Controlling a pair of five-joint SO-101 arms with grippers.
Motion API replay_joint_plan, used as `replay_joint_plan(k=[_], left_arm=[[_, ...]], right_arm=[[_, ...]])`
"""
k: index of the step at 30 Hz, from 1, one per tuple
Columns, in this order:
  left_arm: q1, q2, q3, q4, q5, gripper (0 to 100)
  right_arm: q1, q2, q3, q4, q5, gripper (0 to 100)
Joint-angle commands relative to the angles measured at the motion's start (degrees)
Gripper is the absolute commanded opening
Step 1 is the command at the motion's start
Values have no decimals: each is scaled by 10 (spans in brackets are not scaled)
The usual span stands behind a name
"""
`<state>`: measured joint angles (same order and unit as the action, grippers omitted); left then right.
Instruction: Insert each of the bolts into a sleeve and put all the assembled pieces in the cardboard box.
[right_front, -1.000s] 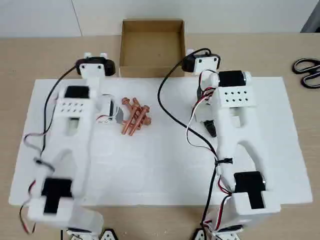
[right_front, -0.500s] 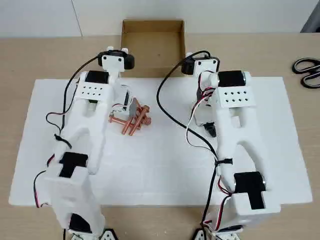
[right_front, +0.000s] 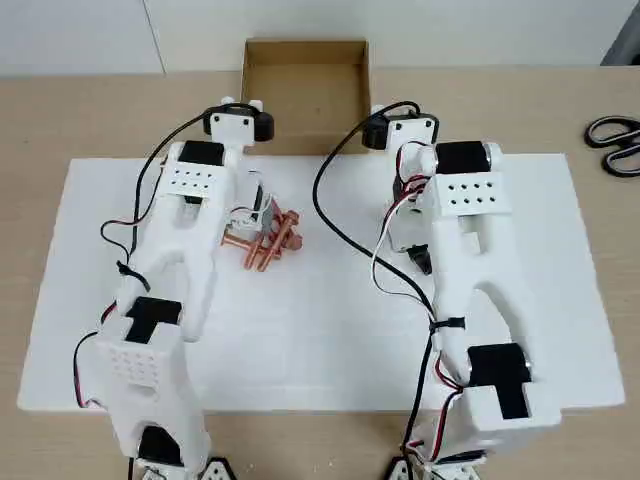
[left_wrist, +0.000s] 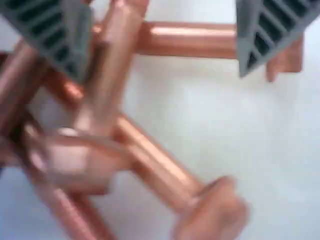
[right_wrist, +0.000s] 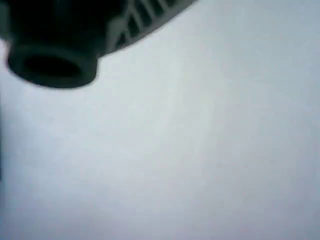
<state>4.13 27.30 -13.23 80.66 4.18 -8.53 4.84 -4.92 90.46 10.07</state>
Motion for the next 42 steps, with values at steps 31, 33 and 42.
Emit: replay_joint_plan(k=[31, 33, 42], left_arm=[[2, 72, -111, 43, -3, 25], [5, 72, -130, 60, -7, 4], [34, 72, -260, 182, -22, 6]], right_arm=[[2, -35, -25, 6, 4, 4], [2, -34, -25, 4, 4, 4], [2, -36, -25, 6, 4, 4]])
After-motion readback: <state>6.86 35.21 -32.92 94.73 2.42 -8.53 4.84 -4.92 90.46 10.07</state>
